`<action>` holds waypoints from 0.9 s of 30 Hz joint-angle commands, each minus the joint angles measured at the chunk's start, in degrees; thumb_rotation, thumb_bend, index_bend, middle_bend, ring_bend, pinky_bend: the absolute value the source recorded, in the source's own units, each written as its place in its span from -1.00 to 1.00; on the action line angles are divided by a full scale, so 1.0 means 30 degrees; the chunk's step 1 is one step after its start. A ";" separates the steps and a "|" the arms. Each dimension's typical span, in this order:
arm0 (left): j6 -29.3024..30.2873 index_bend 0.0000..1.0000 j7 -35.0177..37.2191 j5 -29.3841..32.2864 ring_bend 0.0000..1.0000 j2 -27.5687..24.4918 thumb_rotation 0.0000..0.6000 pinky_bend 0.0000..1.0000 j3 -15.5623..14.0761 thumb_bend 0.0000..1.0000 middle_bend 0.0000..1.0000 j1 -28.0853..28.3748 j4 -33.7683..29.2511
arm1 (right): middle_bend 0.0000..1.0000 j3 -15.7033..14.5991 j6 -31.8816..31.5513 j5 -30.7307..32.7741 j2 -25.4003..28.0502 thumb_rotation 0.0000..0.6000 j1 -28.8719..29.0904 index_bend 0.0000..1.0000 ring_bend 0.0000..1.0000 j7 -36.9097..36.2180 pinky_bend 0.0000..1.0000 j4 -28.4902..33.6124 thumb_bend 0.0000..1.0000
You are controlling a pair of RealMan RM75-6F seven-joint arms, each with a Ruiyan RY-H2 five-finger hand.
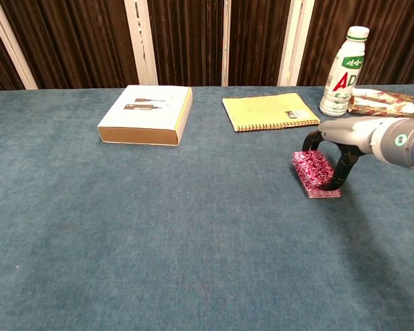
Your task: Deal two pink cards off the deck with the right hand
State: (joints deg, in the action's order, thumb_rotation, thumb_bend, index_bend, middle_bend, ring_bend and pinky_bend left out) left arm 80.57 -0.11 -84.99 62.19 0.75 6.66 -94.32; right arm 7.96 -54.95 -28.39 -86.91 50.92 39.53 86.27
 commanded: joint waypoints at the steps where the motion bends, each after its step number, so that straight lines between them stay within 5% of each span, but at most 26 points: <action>1: 0.0009 -1.00 0.0000 -0.0005 -1.00 0.0001 1.00 -1.00 -0.0003 -0.95 -1.00 -0.0005 -0.0007 | -0.60 0.0068 -0.0216 -0.0173 0.0475 1.00 -0.0145 0.34 -1.00 -0.0189 -1.00 0.0281 -0.42; 19: -0.0010 -1.00 -0.0290 -0.0013 -1.00 0.0075 1.00 -1.00 -0.0007 -0.95 -1.00 0.0029 -0.0091 | -0.60 -0.0860 0.0219 0.0450 0.1798 1.00 -0.1096 0.26 -1.00 -0.0523 -1.00 -0.0784 -0.43; 24: -0.0051 -1.00 -0.0338 0.0052 -1.00 0.0061 1.00 -1.00 0.0002 -0.95 -1.00 0.0038 -0.0112 | -0.75 -0.1185 0.0290 0.0845 0.1588 1.00 -0.1018 -0.21 -1.00 0.0067 -1.00 -0.1103 -0.43; 27: -0.0029 -1.00 -0.0330 0.0052 -1.00 0.0058 1.00 -1.00 0.0006 -0.95 -1.00 0.0030 -0.0105 | -0.97 -0.1267 0.0307 0.1193 0.1518 1.00 -0.0905 -0.70 -1.00 0.0439 -1.00 -0.1080 -0.43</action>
State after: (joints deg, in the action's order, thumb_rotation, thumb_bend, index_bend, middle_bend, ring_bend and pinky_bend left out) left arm 80.48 -1.09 -84.83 62.36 0.77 6.75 -94.64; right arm 4.31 -54.07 -25.13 -82.24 48.05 40.51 83.03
